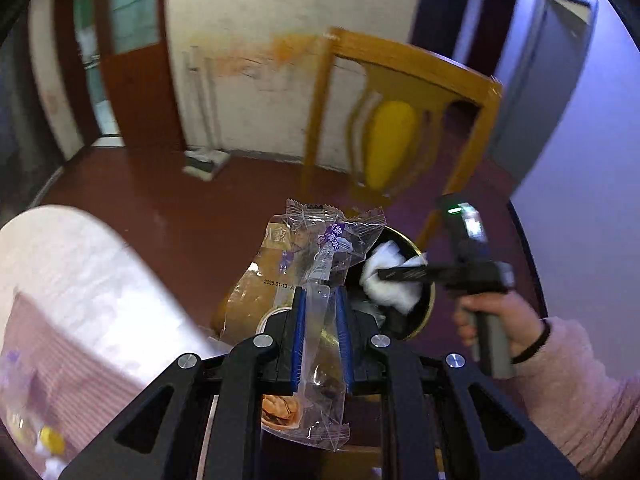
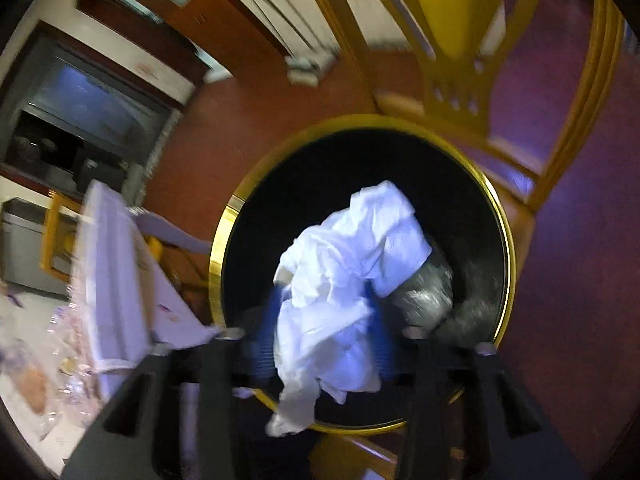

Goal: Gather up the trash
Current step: 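Carry tissues and wrapper to the black bin and release both inside, then return both tools to the table and grasp a clear bag with the right tool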

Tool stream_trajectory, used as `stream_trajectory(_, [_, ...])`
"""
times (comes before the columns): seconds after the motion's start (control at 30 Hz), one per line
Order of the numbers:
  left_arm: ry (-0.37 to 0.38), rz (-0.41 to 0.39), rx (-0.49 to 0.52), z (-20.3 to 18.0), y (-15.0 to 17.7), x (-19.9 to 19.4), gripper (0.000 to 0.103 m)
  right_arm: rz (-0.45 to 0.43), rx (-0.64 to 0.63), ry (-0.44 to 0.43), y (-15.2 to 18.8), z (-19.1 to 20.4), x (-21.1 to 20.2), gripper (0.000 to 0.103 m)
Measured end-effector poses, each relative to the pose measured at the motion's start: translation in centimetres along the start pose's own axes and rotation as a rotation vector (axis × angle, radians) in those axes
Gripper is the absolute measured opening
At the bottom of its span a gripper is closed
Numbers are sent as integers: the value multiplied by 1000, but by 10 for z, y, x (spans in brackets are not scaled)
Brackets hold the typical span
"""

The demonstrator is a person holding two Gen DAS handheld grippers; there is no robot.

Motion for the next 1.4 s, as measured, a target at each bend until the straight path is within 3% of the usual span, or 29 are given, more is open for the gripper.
stream_trajectory(0.03, [14,19,14,-9,-5,13,14,8,7,10,0,-6,3,90])
stream_trajectory(0.23, [60,108,78,-39,-13,66,14,-70,77,17,2,-32,-21,90])
stream_trajectory(0.43, [106,212,66,-50,4,121,14,-68,95,70,5,-55,-37,90])
stream_trajectory(0.53, [152,267,-1,-53,14,154,14,-69,104,88,8,-63,-46,90])
stream_trajectory(0.57, [162,295,-18,-56,17,166,19,-68,105,96,9,-65,-48,90])
stream_trajectory(0.63, [161,317,-50,-56,22,178,46,-65,112,121,10,-68,-50,90])
stream_trajectory(0.67, [149,315,-76,-58,24,184,66,-66,113,128,11,-71,-53,90])
stream_trajectory(0.73, [146,307,-106,-59,27,187,68,-67,113,135,12,-72,-55,90])
stream_trajectory(0.87, [129,316,-57,-64,30,191,69,-60,116,139,13,-73,-53,90])
stream_trajectory(1.13, [119,310,-50,-64,28,175,72,-55,93,137,11,-61,-48,90])
stream_trajectory(1.23, [101,303,-55,-57,30,168,88,-62,84,142,10,-56,-51,90])
stream_trajectory(1.4, [43,261,-99,-36,29,152,96,-72,33,135,11,-33,-57,90])
Point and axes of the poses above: each gripper's, at about its wrist camera, not at the fingertips, and x roughly the way its jaws point, z to its left, y to its underside, the point moved 2 cm from there along x, roughly the way its jaws point, and after that the axes turned 10 degrees about -z, right-handed, at the moved point
